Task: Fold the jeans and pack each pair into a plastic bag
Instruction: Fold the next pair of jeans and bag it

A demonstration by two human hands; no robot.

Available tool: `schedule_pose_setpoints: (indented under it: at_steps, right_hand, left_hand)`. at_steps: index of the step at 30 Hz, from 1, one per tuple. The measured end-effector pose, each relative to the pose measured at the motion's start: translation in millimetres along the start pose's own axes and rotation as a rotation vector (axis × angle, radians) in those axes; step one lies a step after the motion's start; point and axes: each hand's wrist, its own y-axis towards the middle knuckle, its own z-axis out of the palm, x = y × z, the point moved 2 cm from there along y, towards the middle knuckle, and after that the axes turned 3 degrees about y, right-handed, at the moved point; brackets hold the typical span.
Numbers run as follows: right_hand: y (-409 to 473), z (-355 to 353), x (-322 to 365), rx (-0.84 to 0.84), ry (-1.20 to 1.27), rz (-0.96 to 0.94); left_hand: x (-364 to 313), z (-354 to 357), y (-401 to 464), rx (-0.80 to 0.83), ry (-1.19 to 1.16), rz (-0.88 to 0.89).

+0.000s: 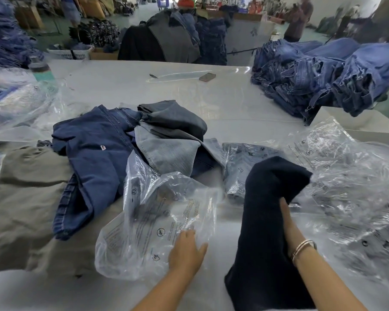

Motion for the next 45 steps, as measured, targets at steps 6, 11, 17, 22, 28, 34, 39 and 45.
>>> schedule_pose_setpoints:
  at_steps: [6,11,17,22,28,34,39,45]
  right_hand:
    - [13,20,9,0.002,-0.116,0.076]
    - [14,25,32,-0.015,-0.386,-0.127]
    - [16,27,32,-0.088,-0.711,-0.227]
    - [17,35,5,-0.11,-0.689,-0.183]
    - [15,39,-9,-0.134,-0.773,-0.144]
    - [10,44,-11,-0.082,-0.809,-0.172]
    - [-6,52,-6,-0.107,-0.882,-0.278]
    - [-19,69,-29,-0.107,-1.258,-0.429]
  left_hand:
    - [3,2,4,0.027,0.267,0.028]
    - [21,0,4,0.047,0.488,0.08]
    - [-1,-1,-6,-0.168,0.277,0.433]
    - [-17,25,-4,0.033,0.313,0.192]
    - [-14,3,7,0.068,0.376,-0.012]
    - [8,-11,6,0.035,-0.311,-0.118]
    - [12,-22,3,-0.055,-0.644,-0.112]
    - [10,-58,3,-0.406,-0.983,-0.096]
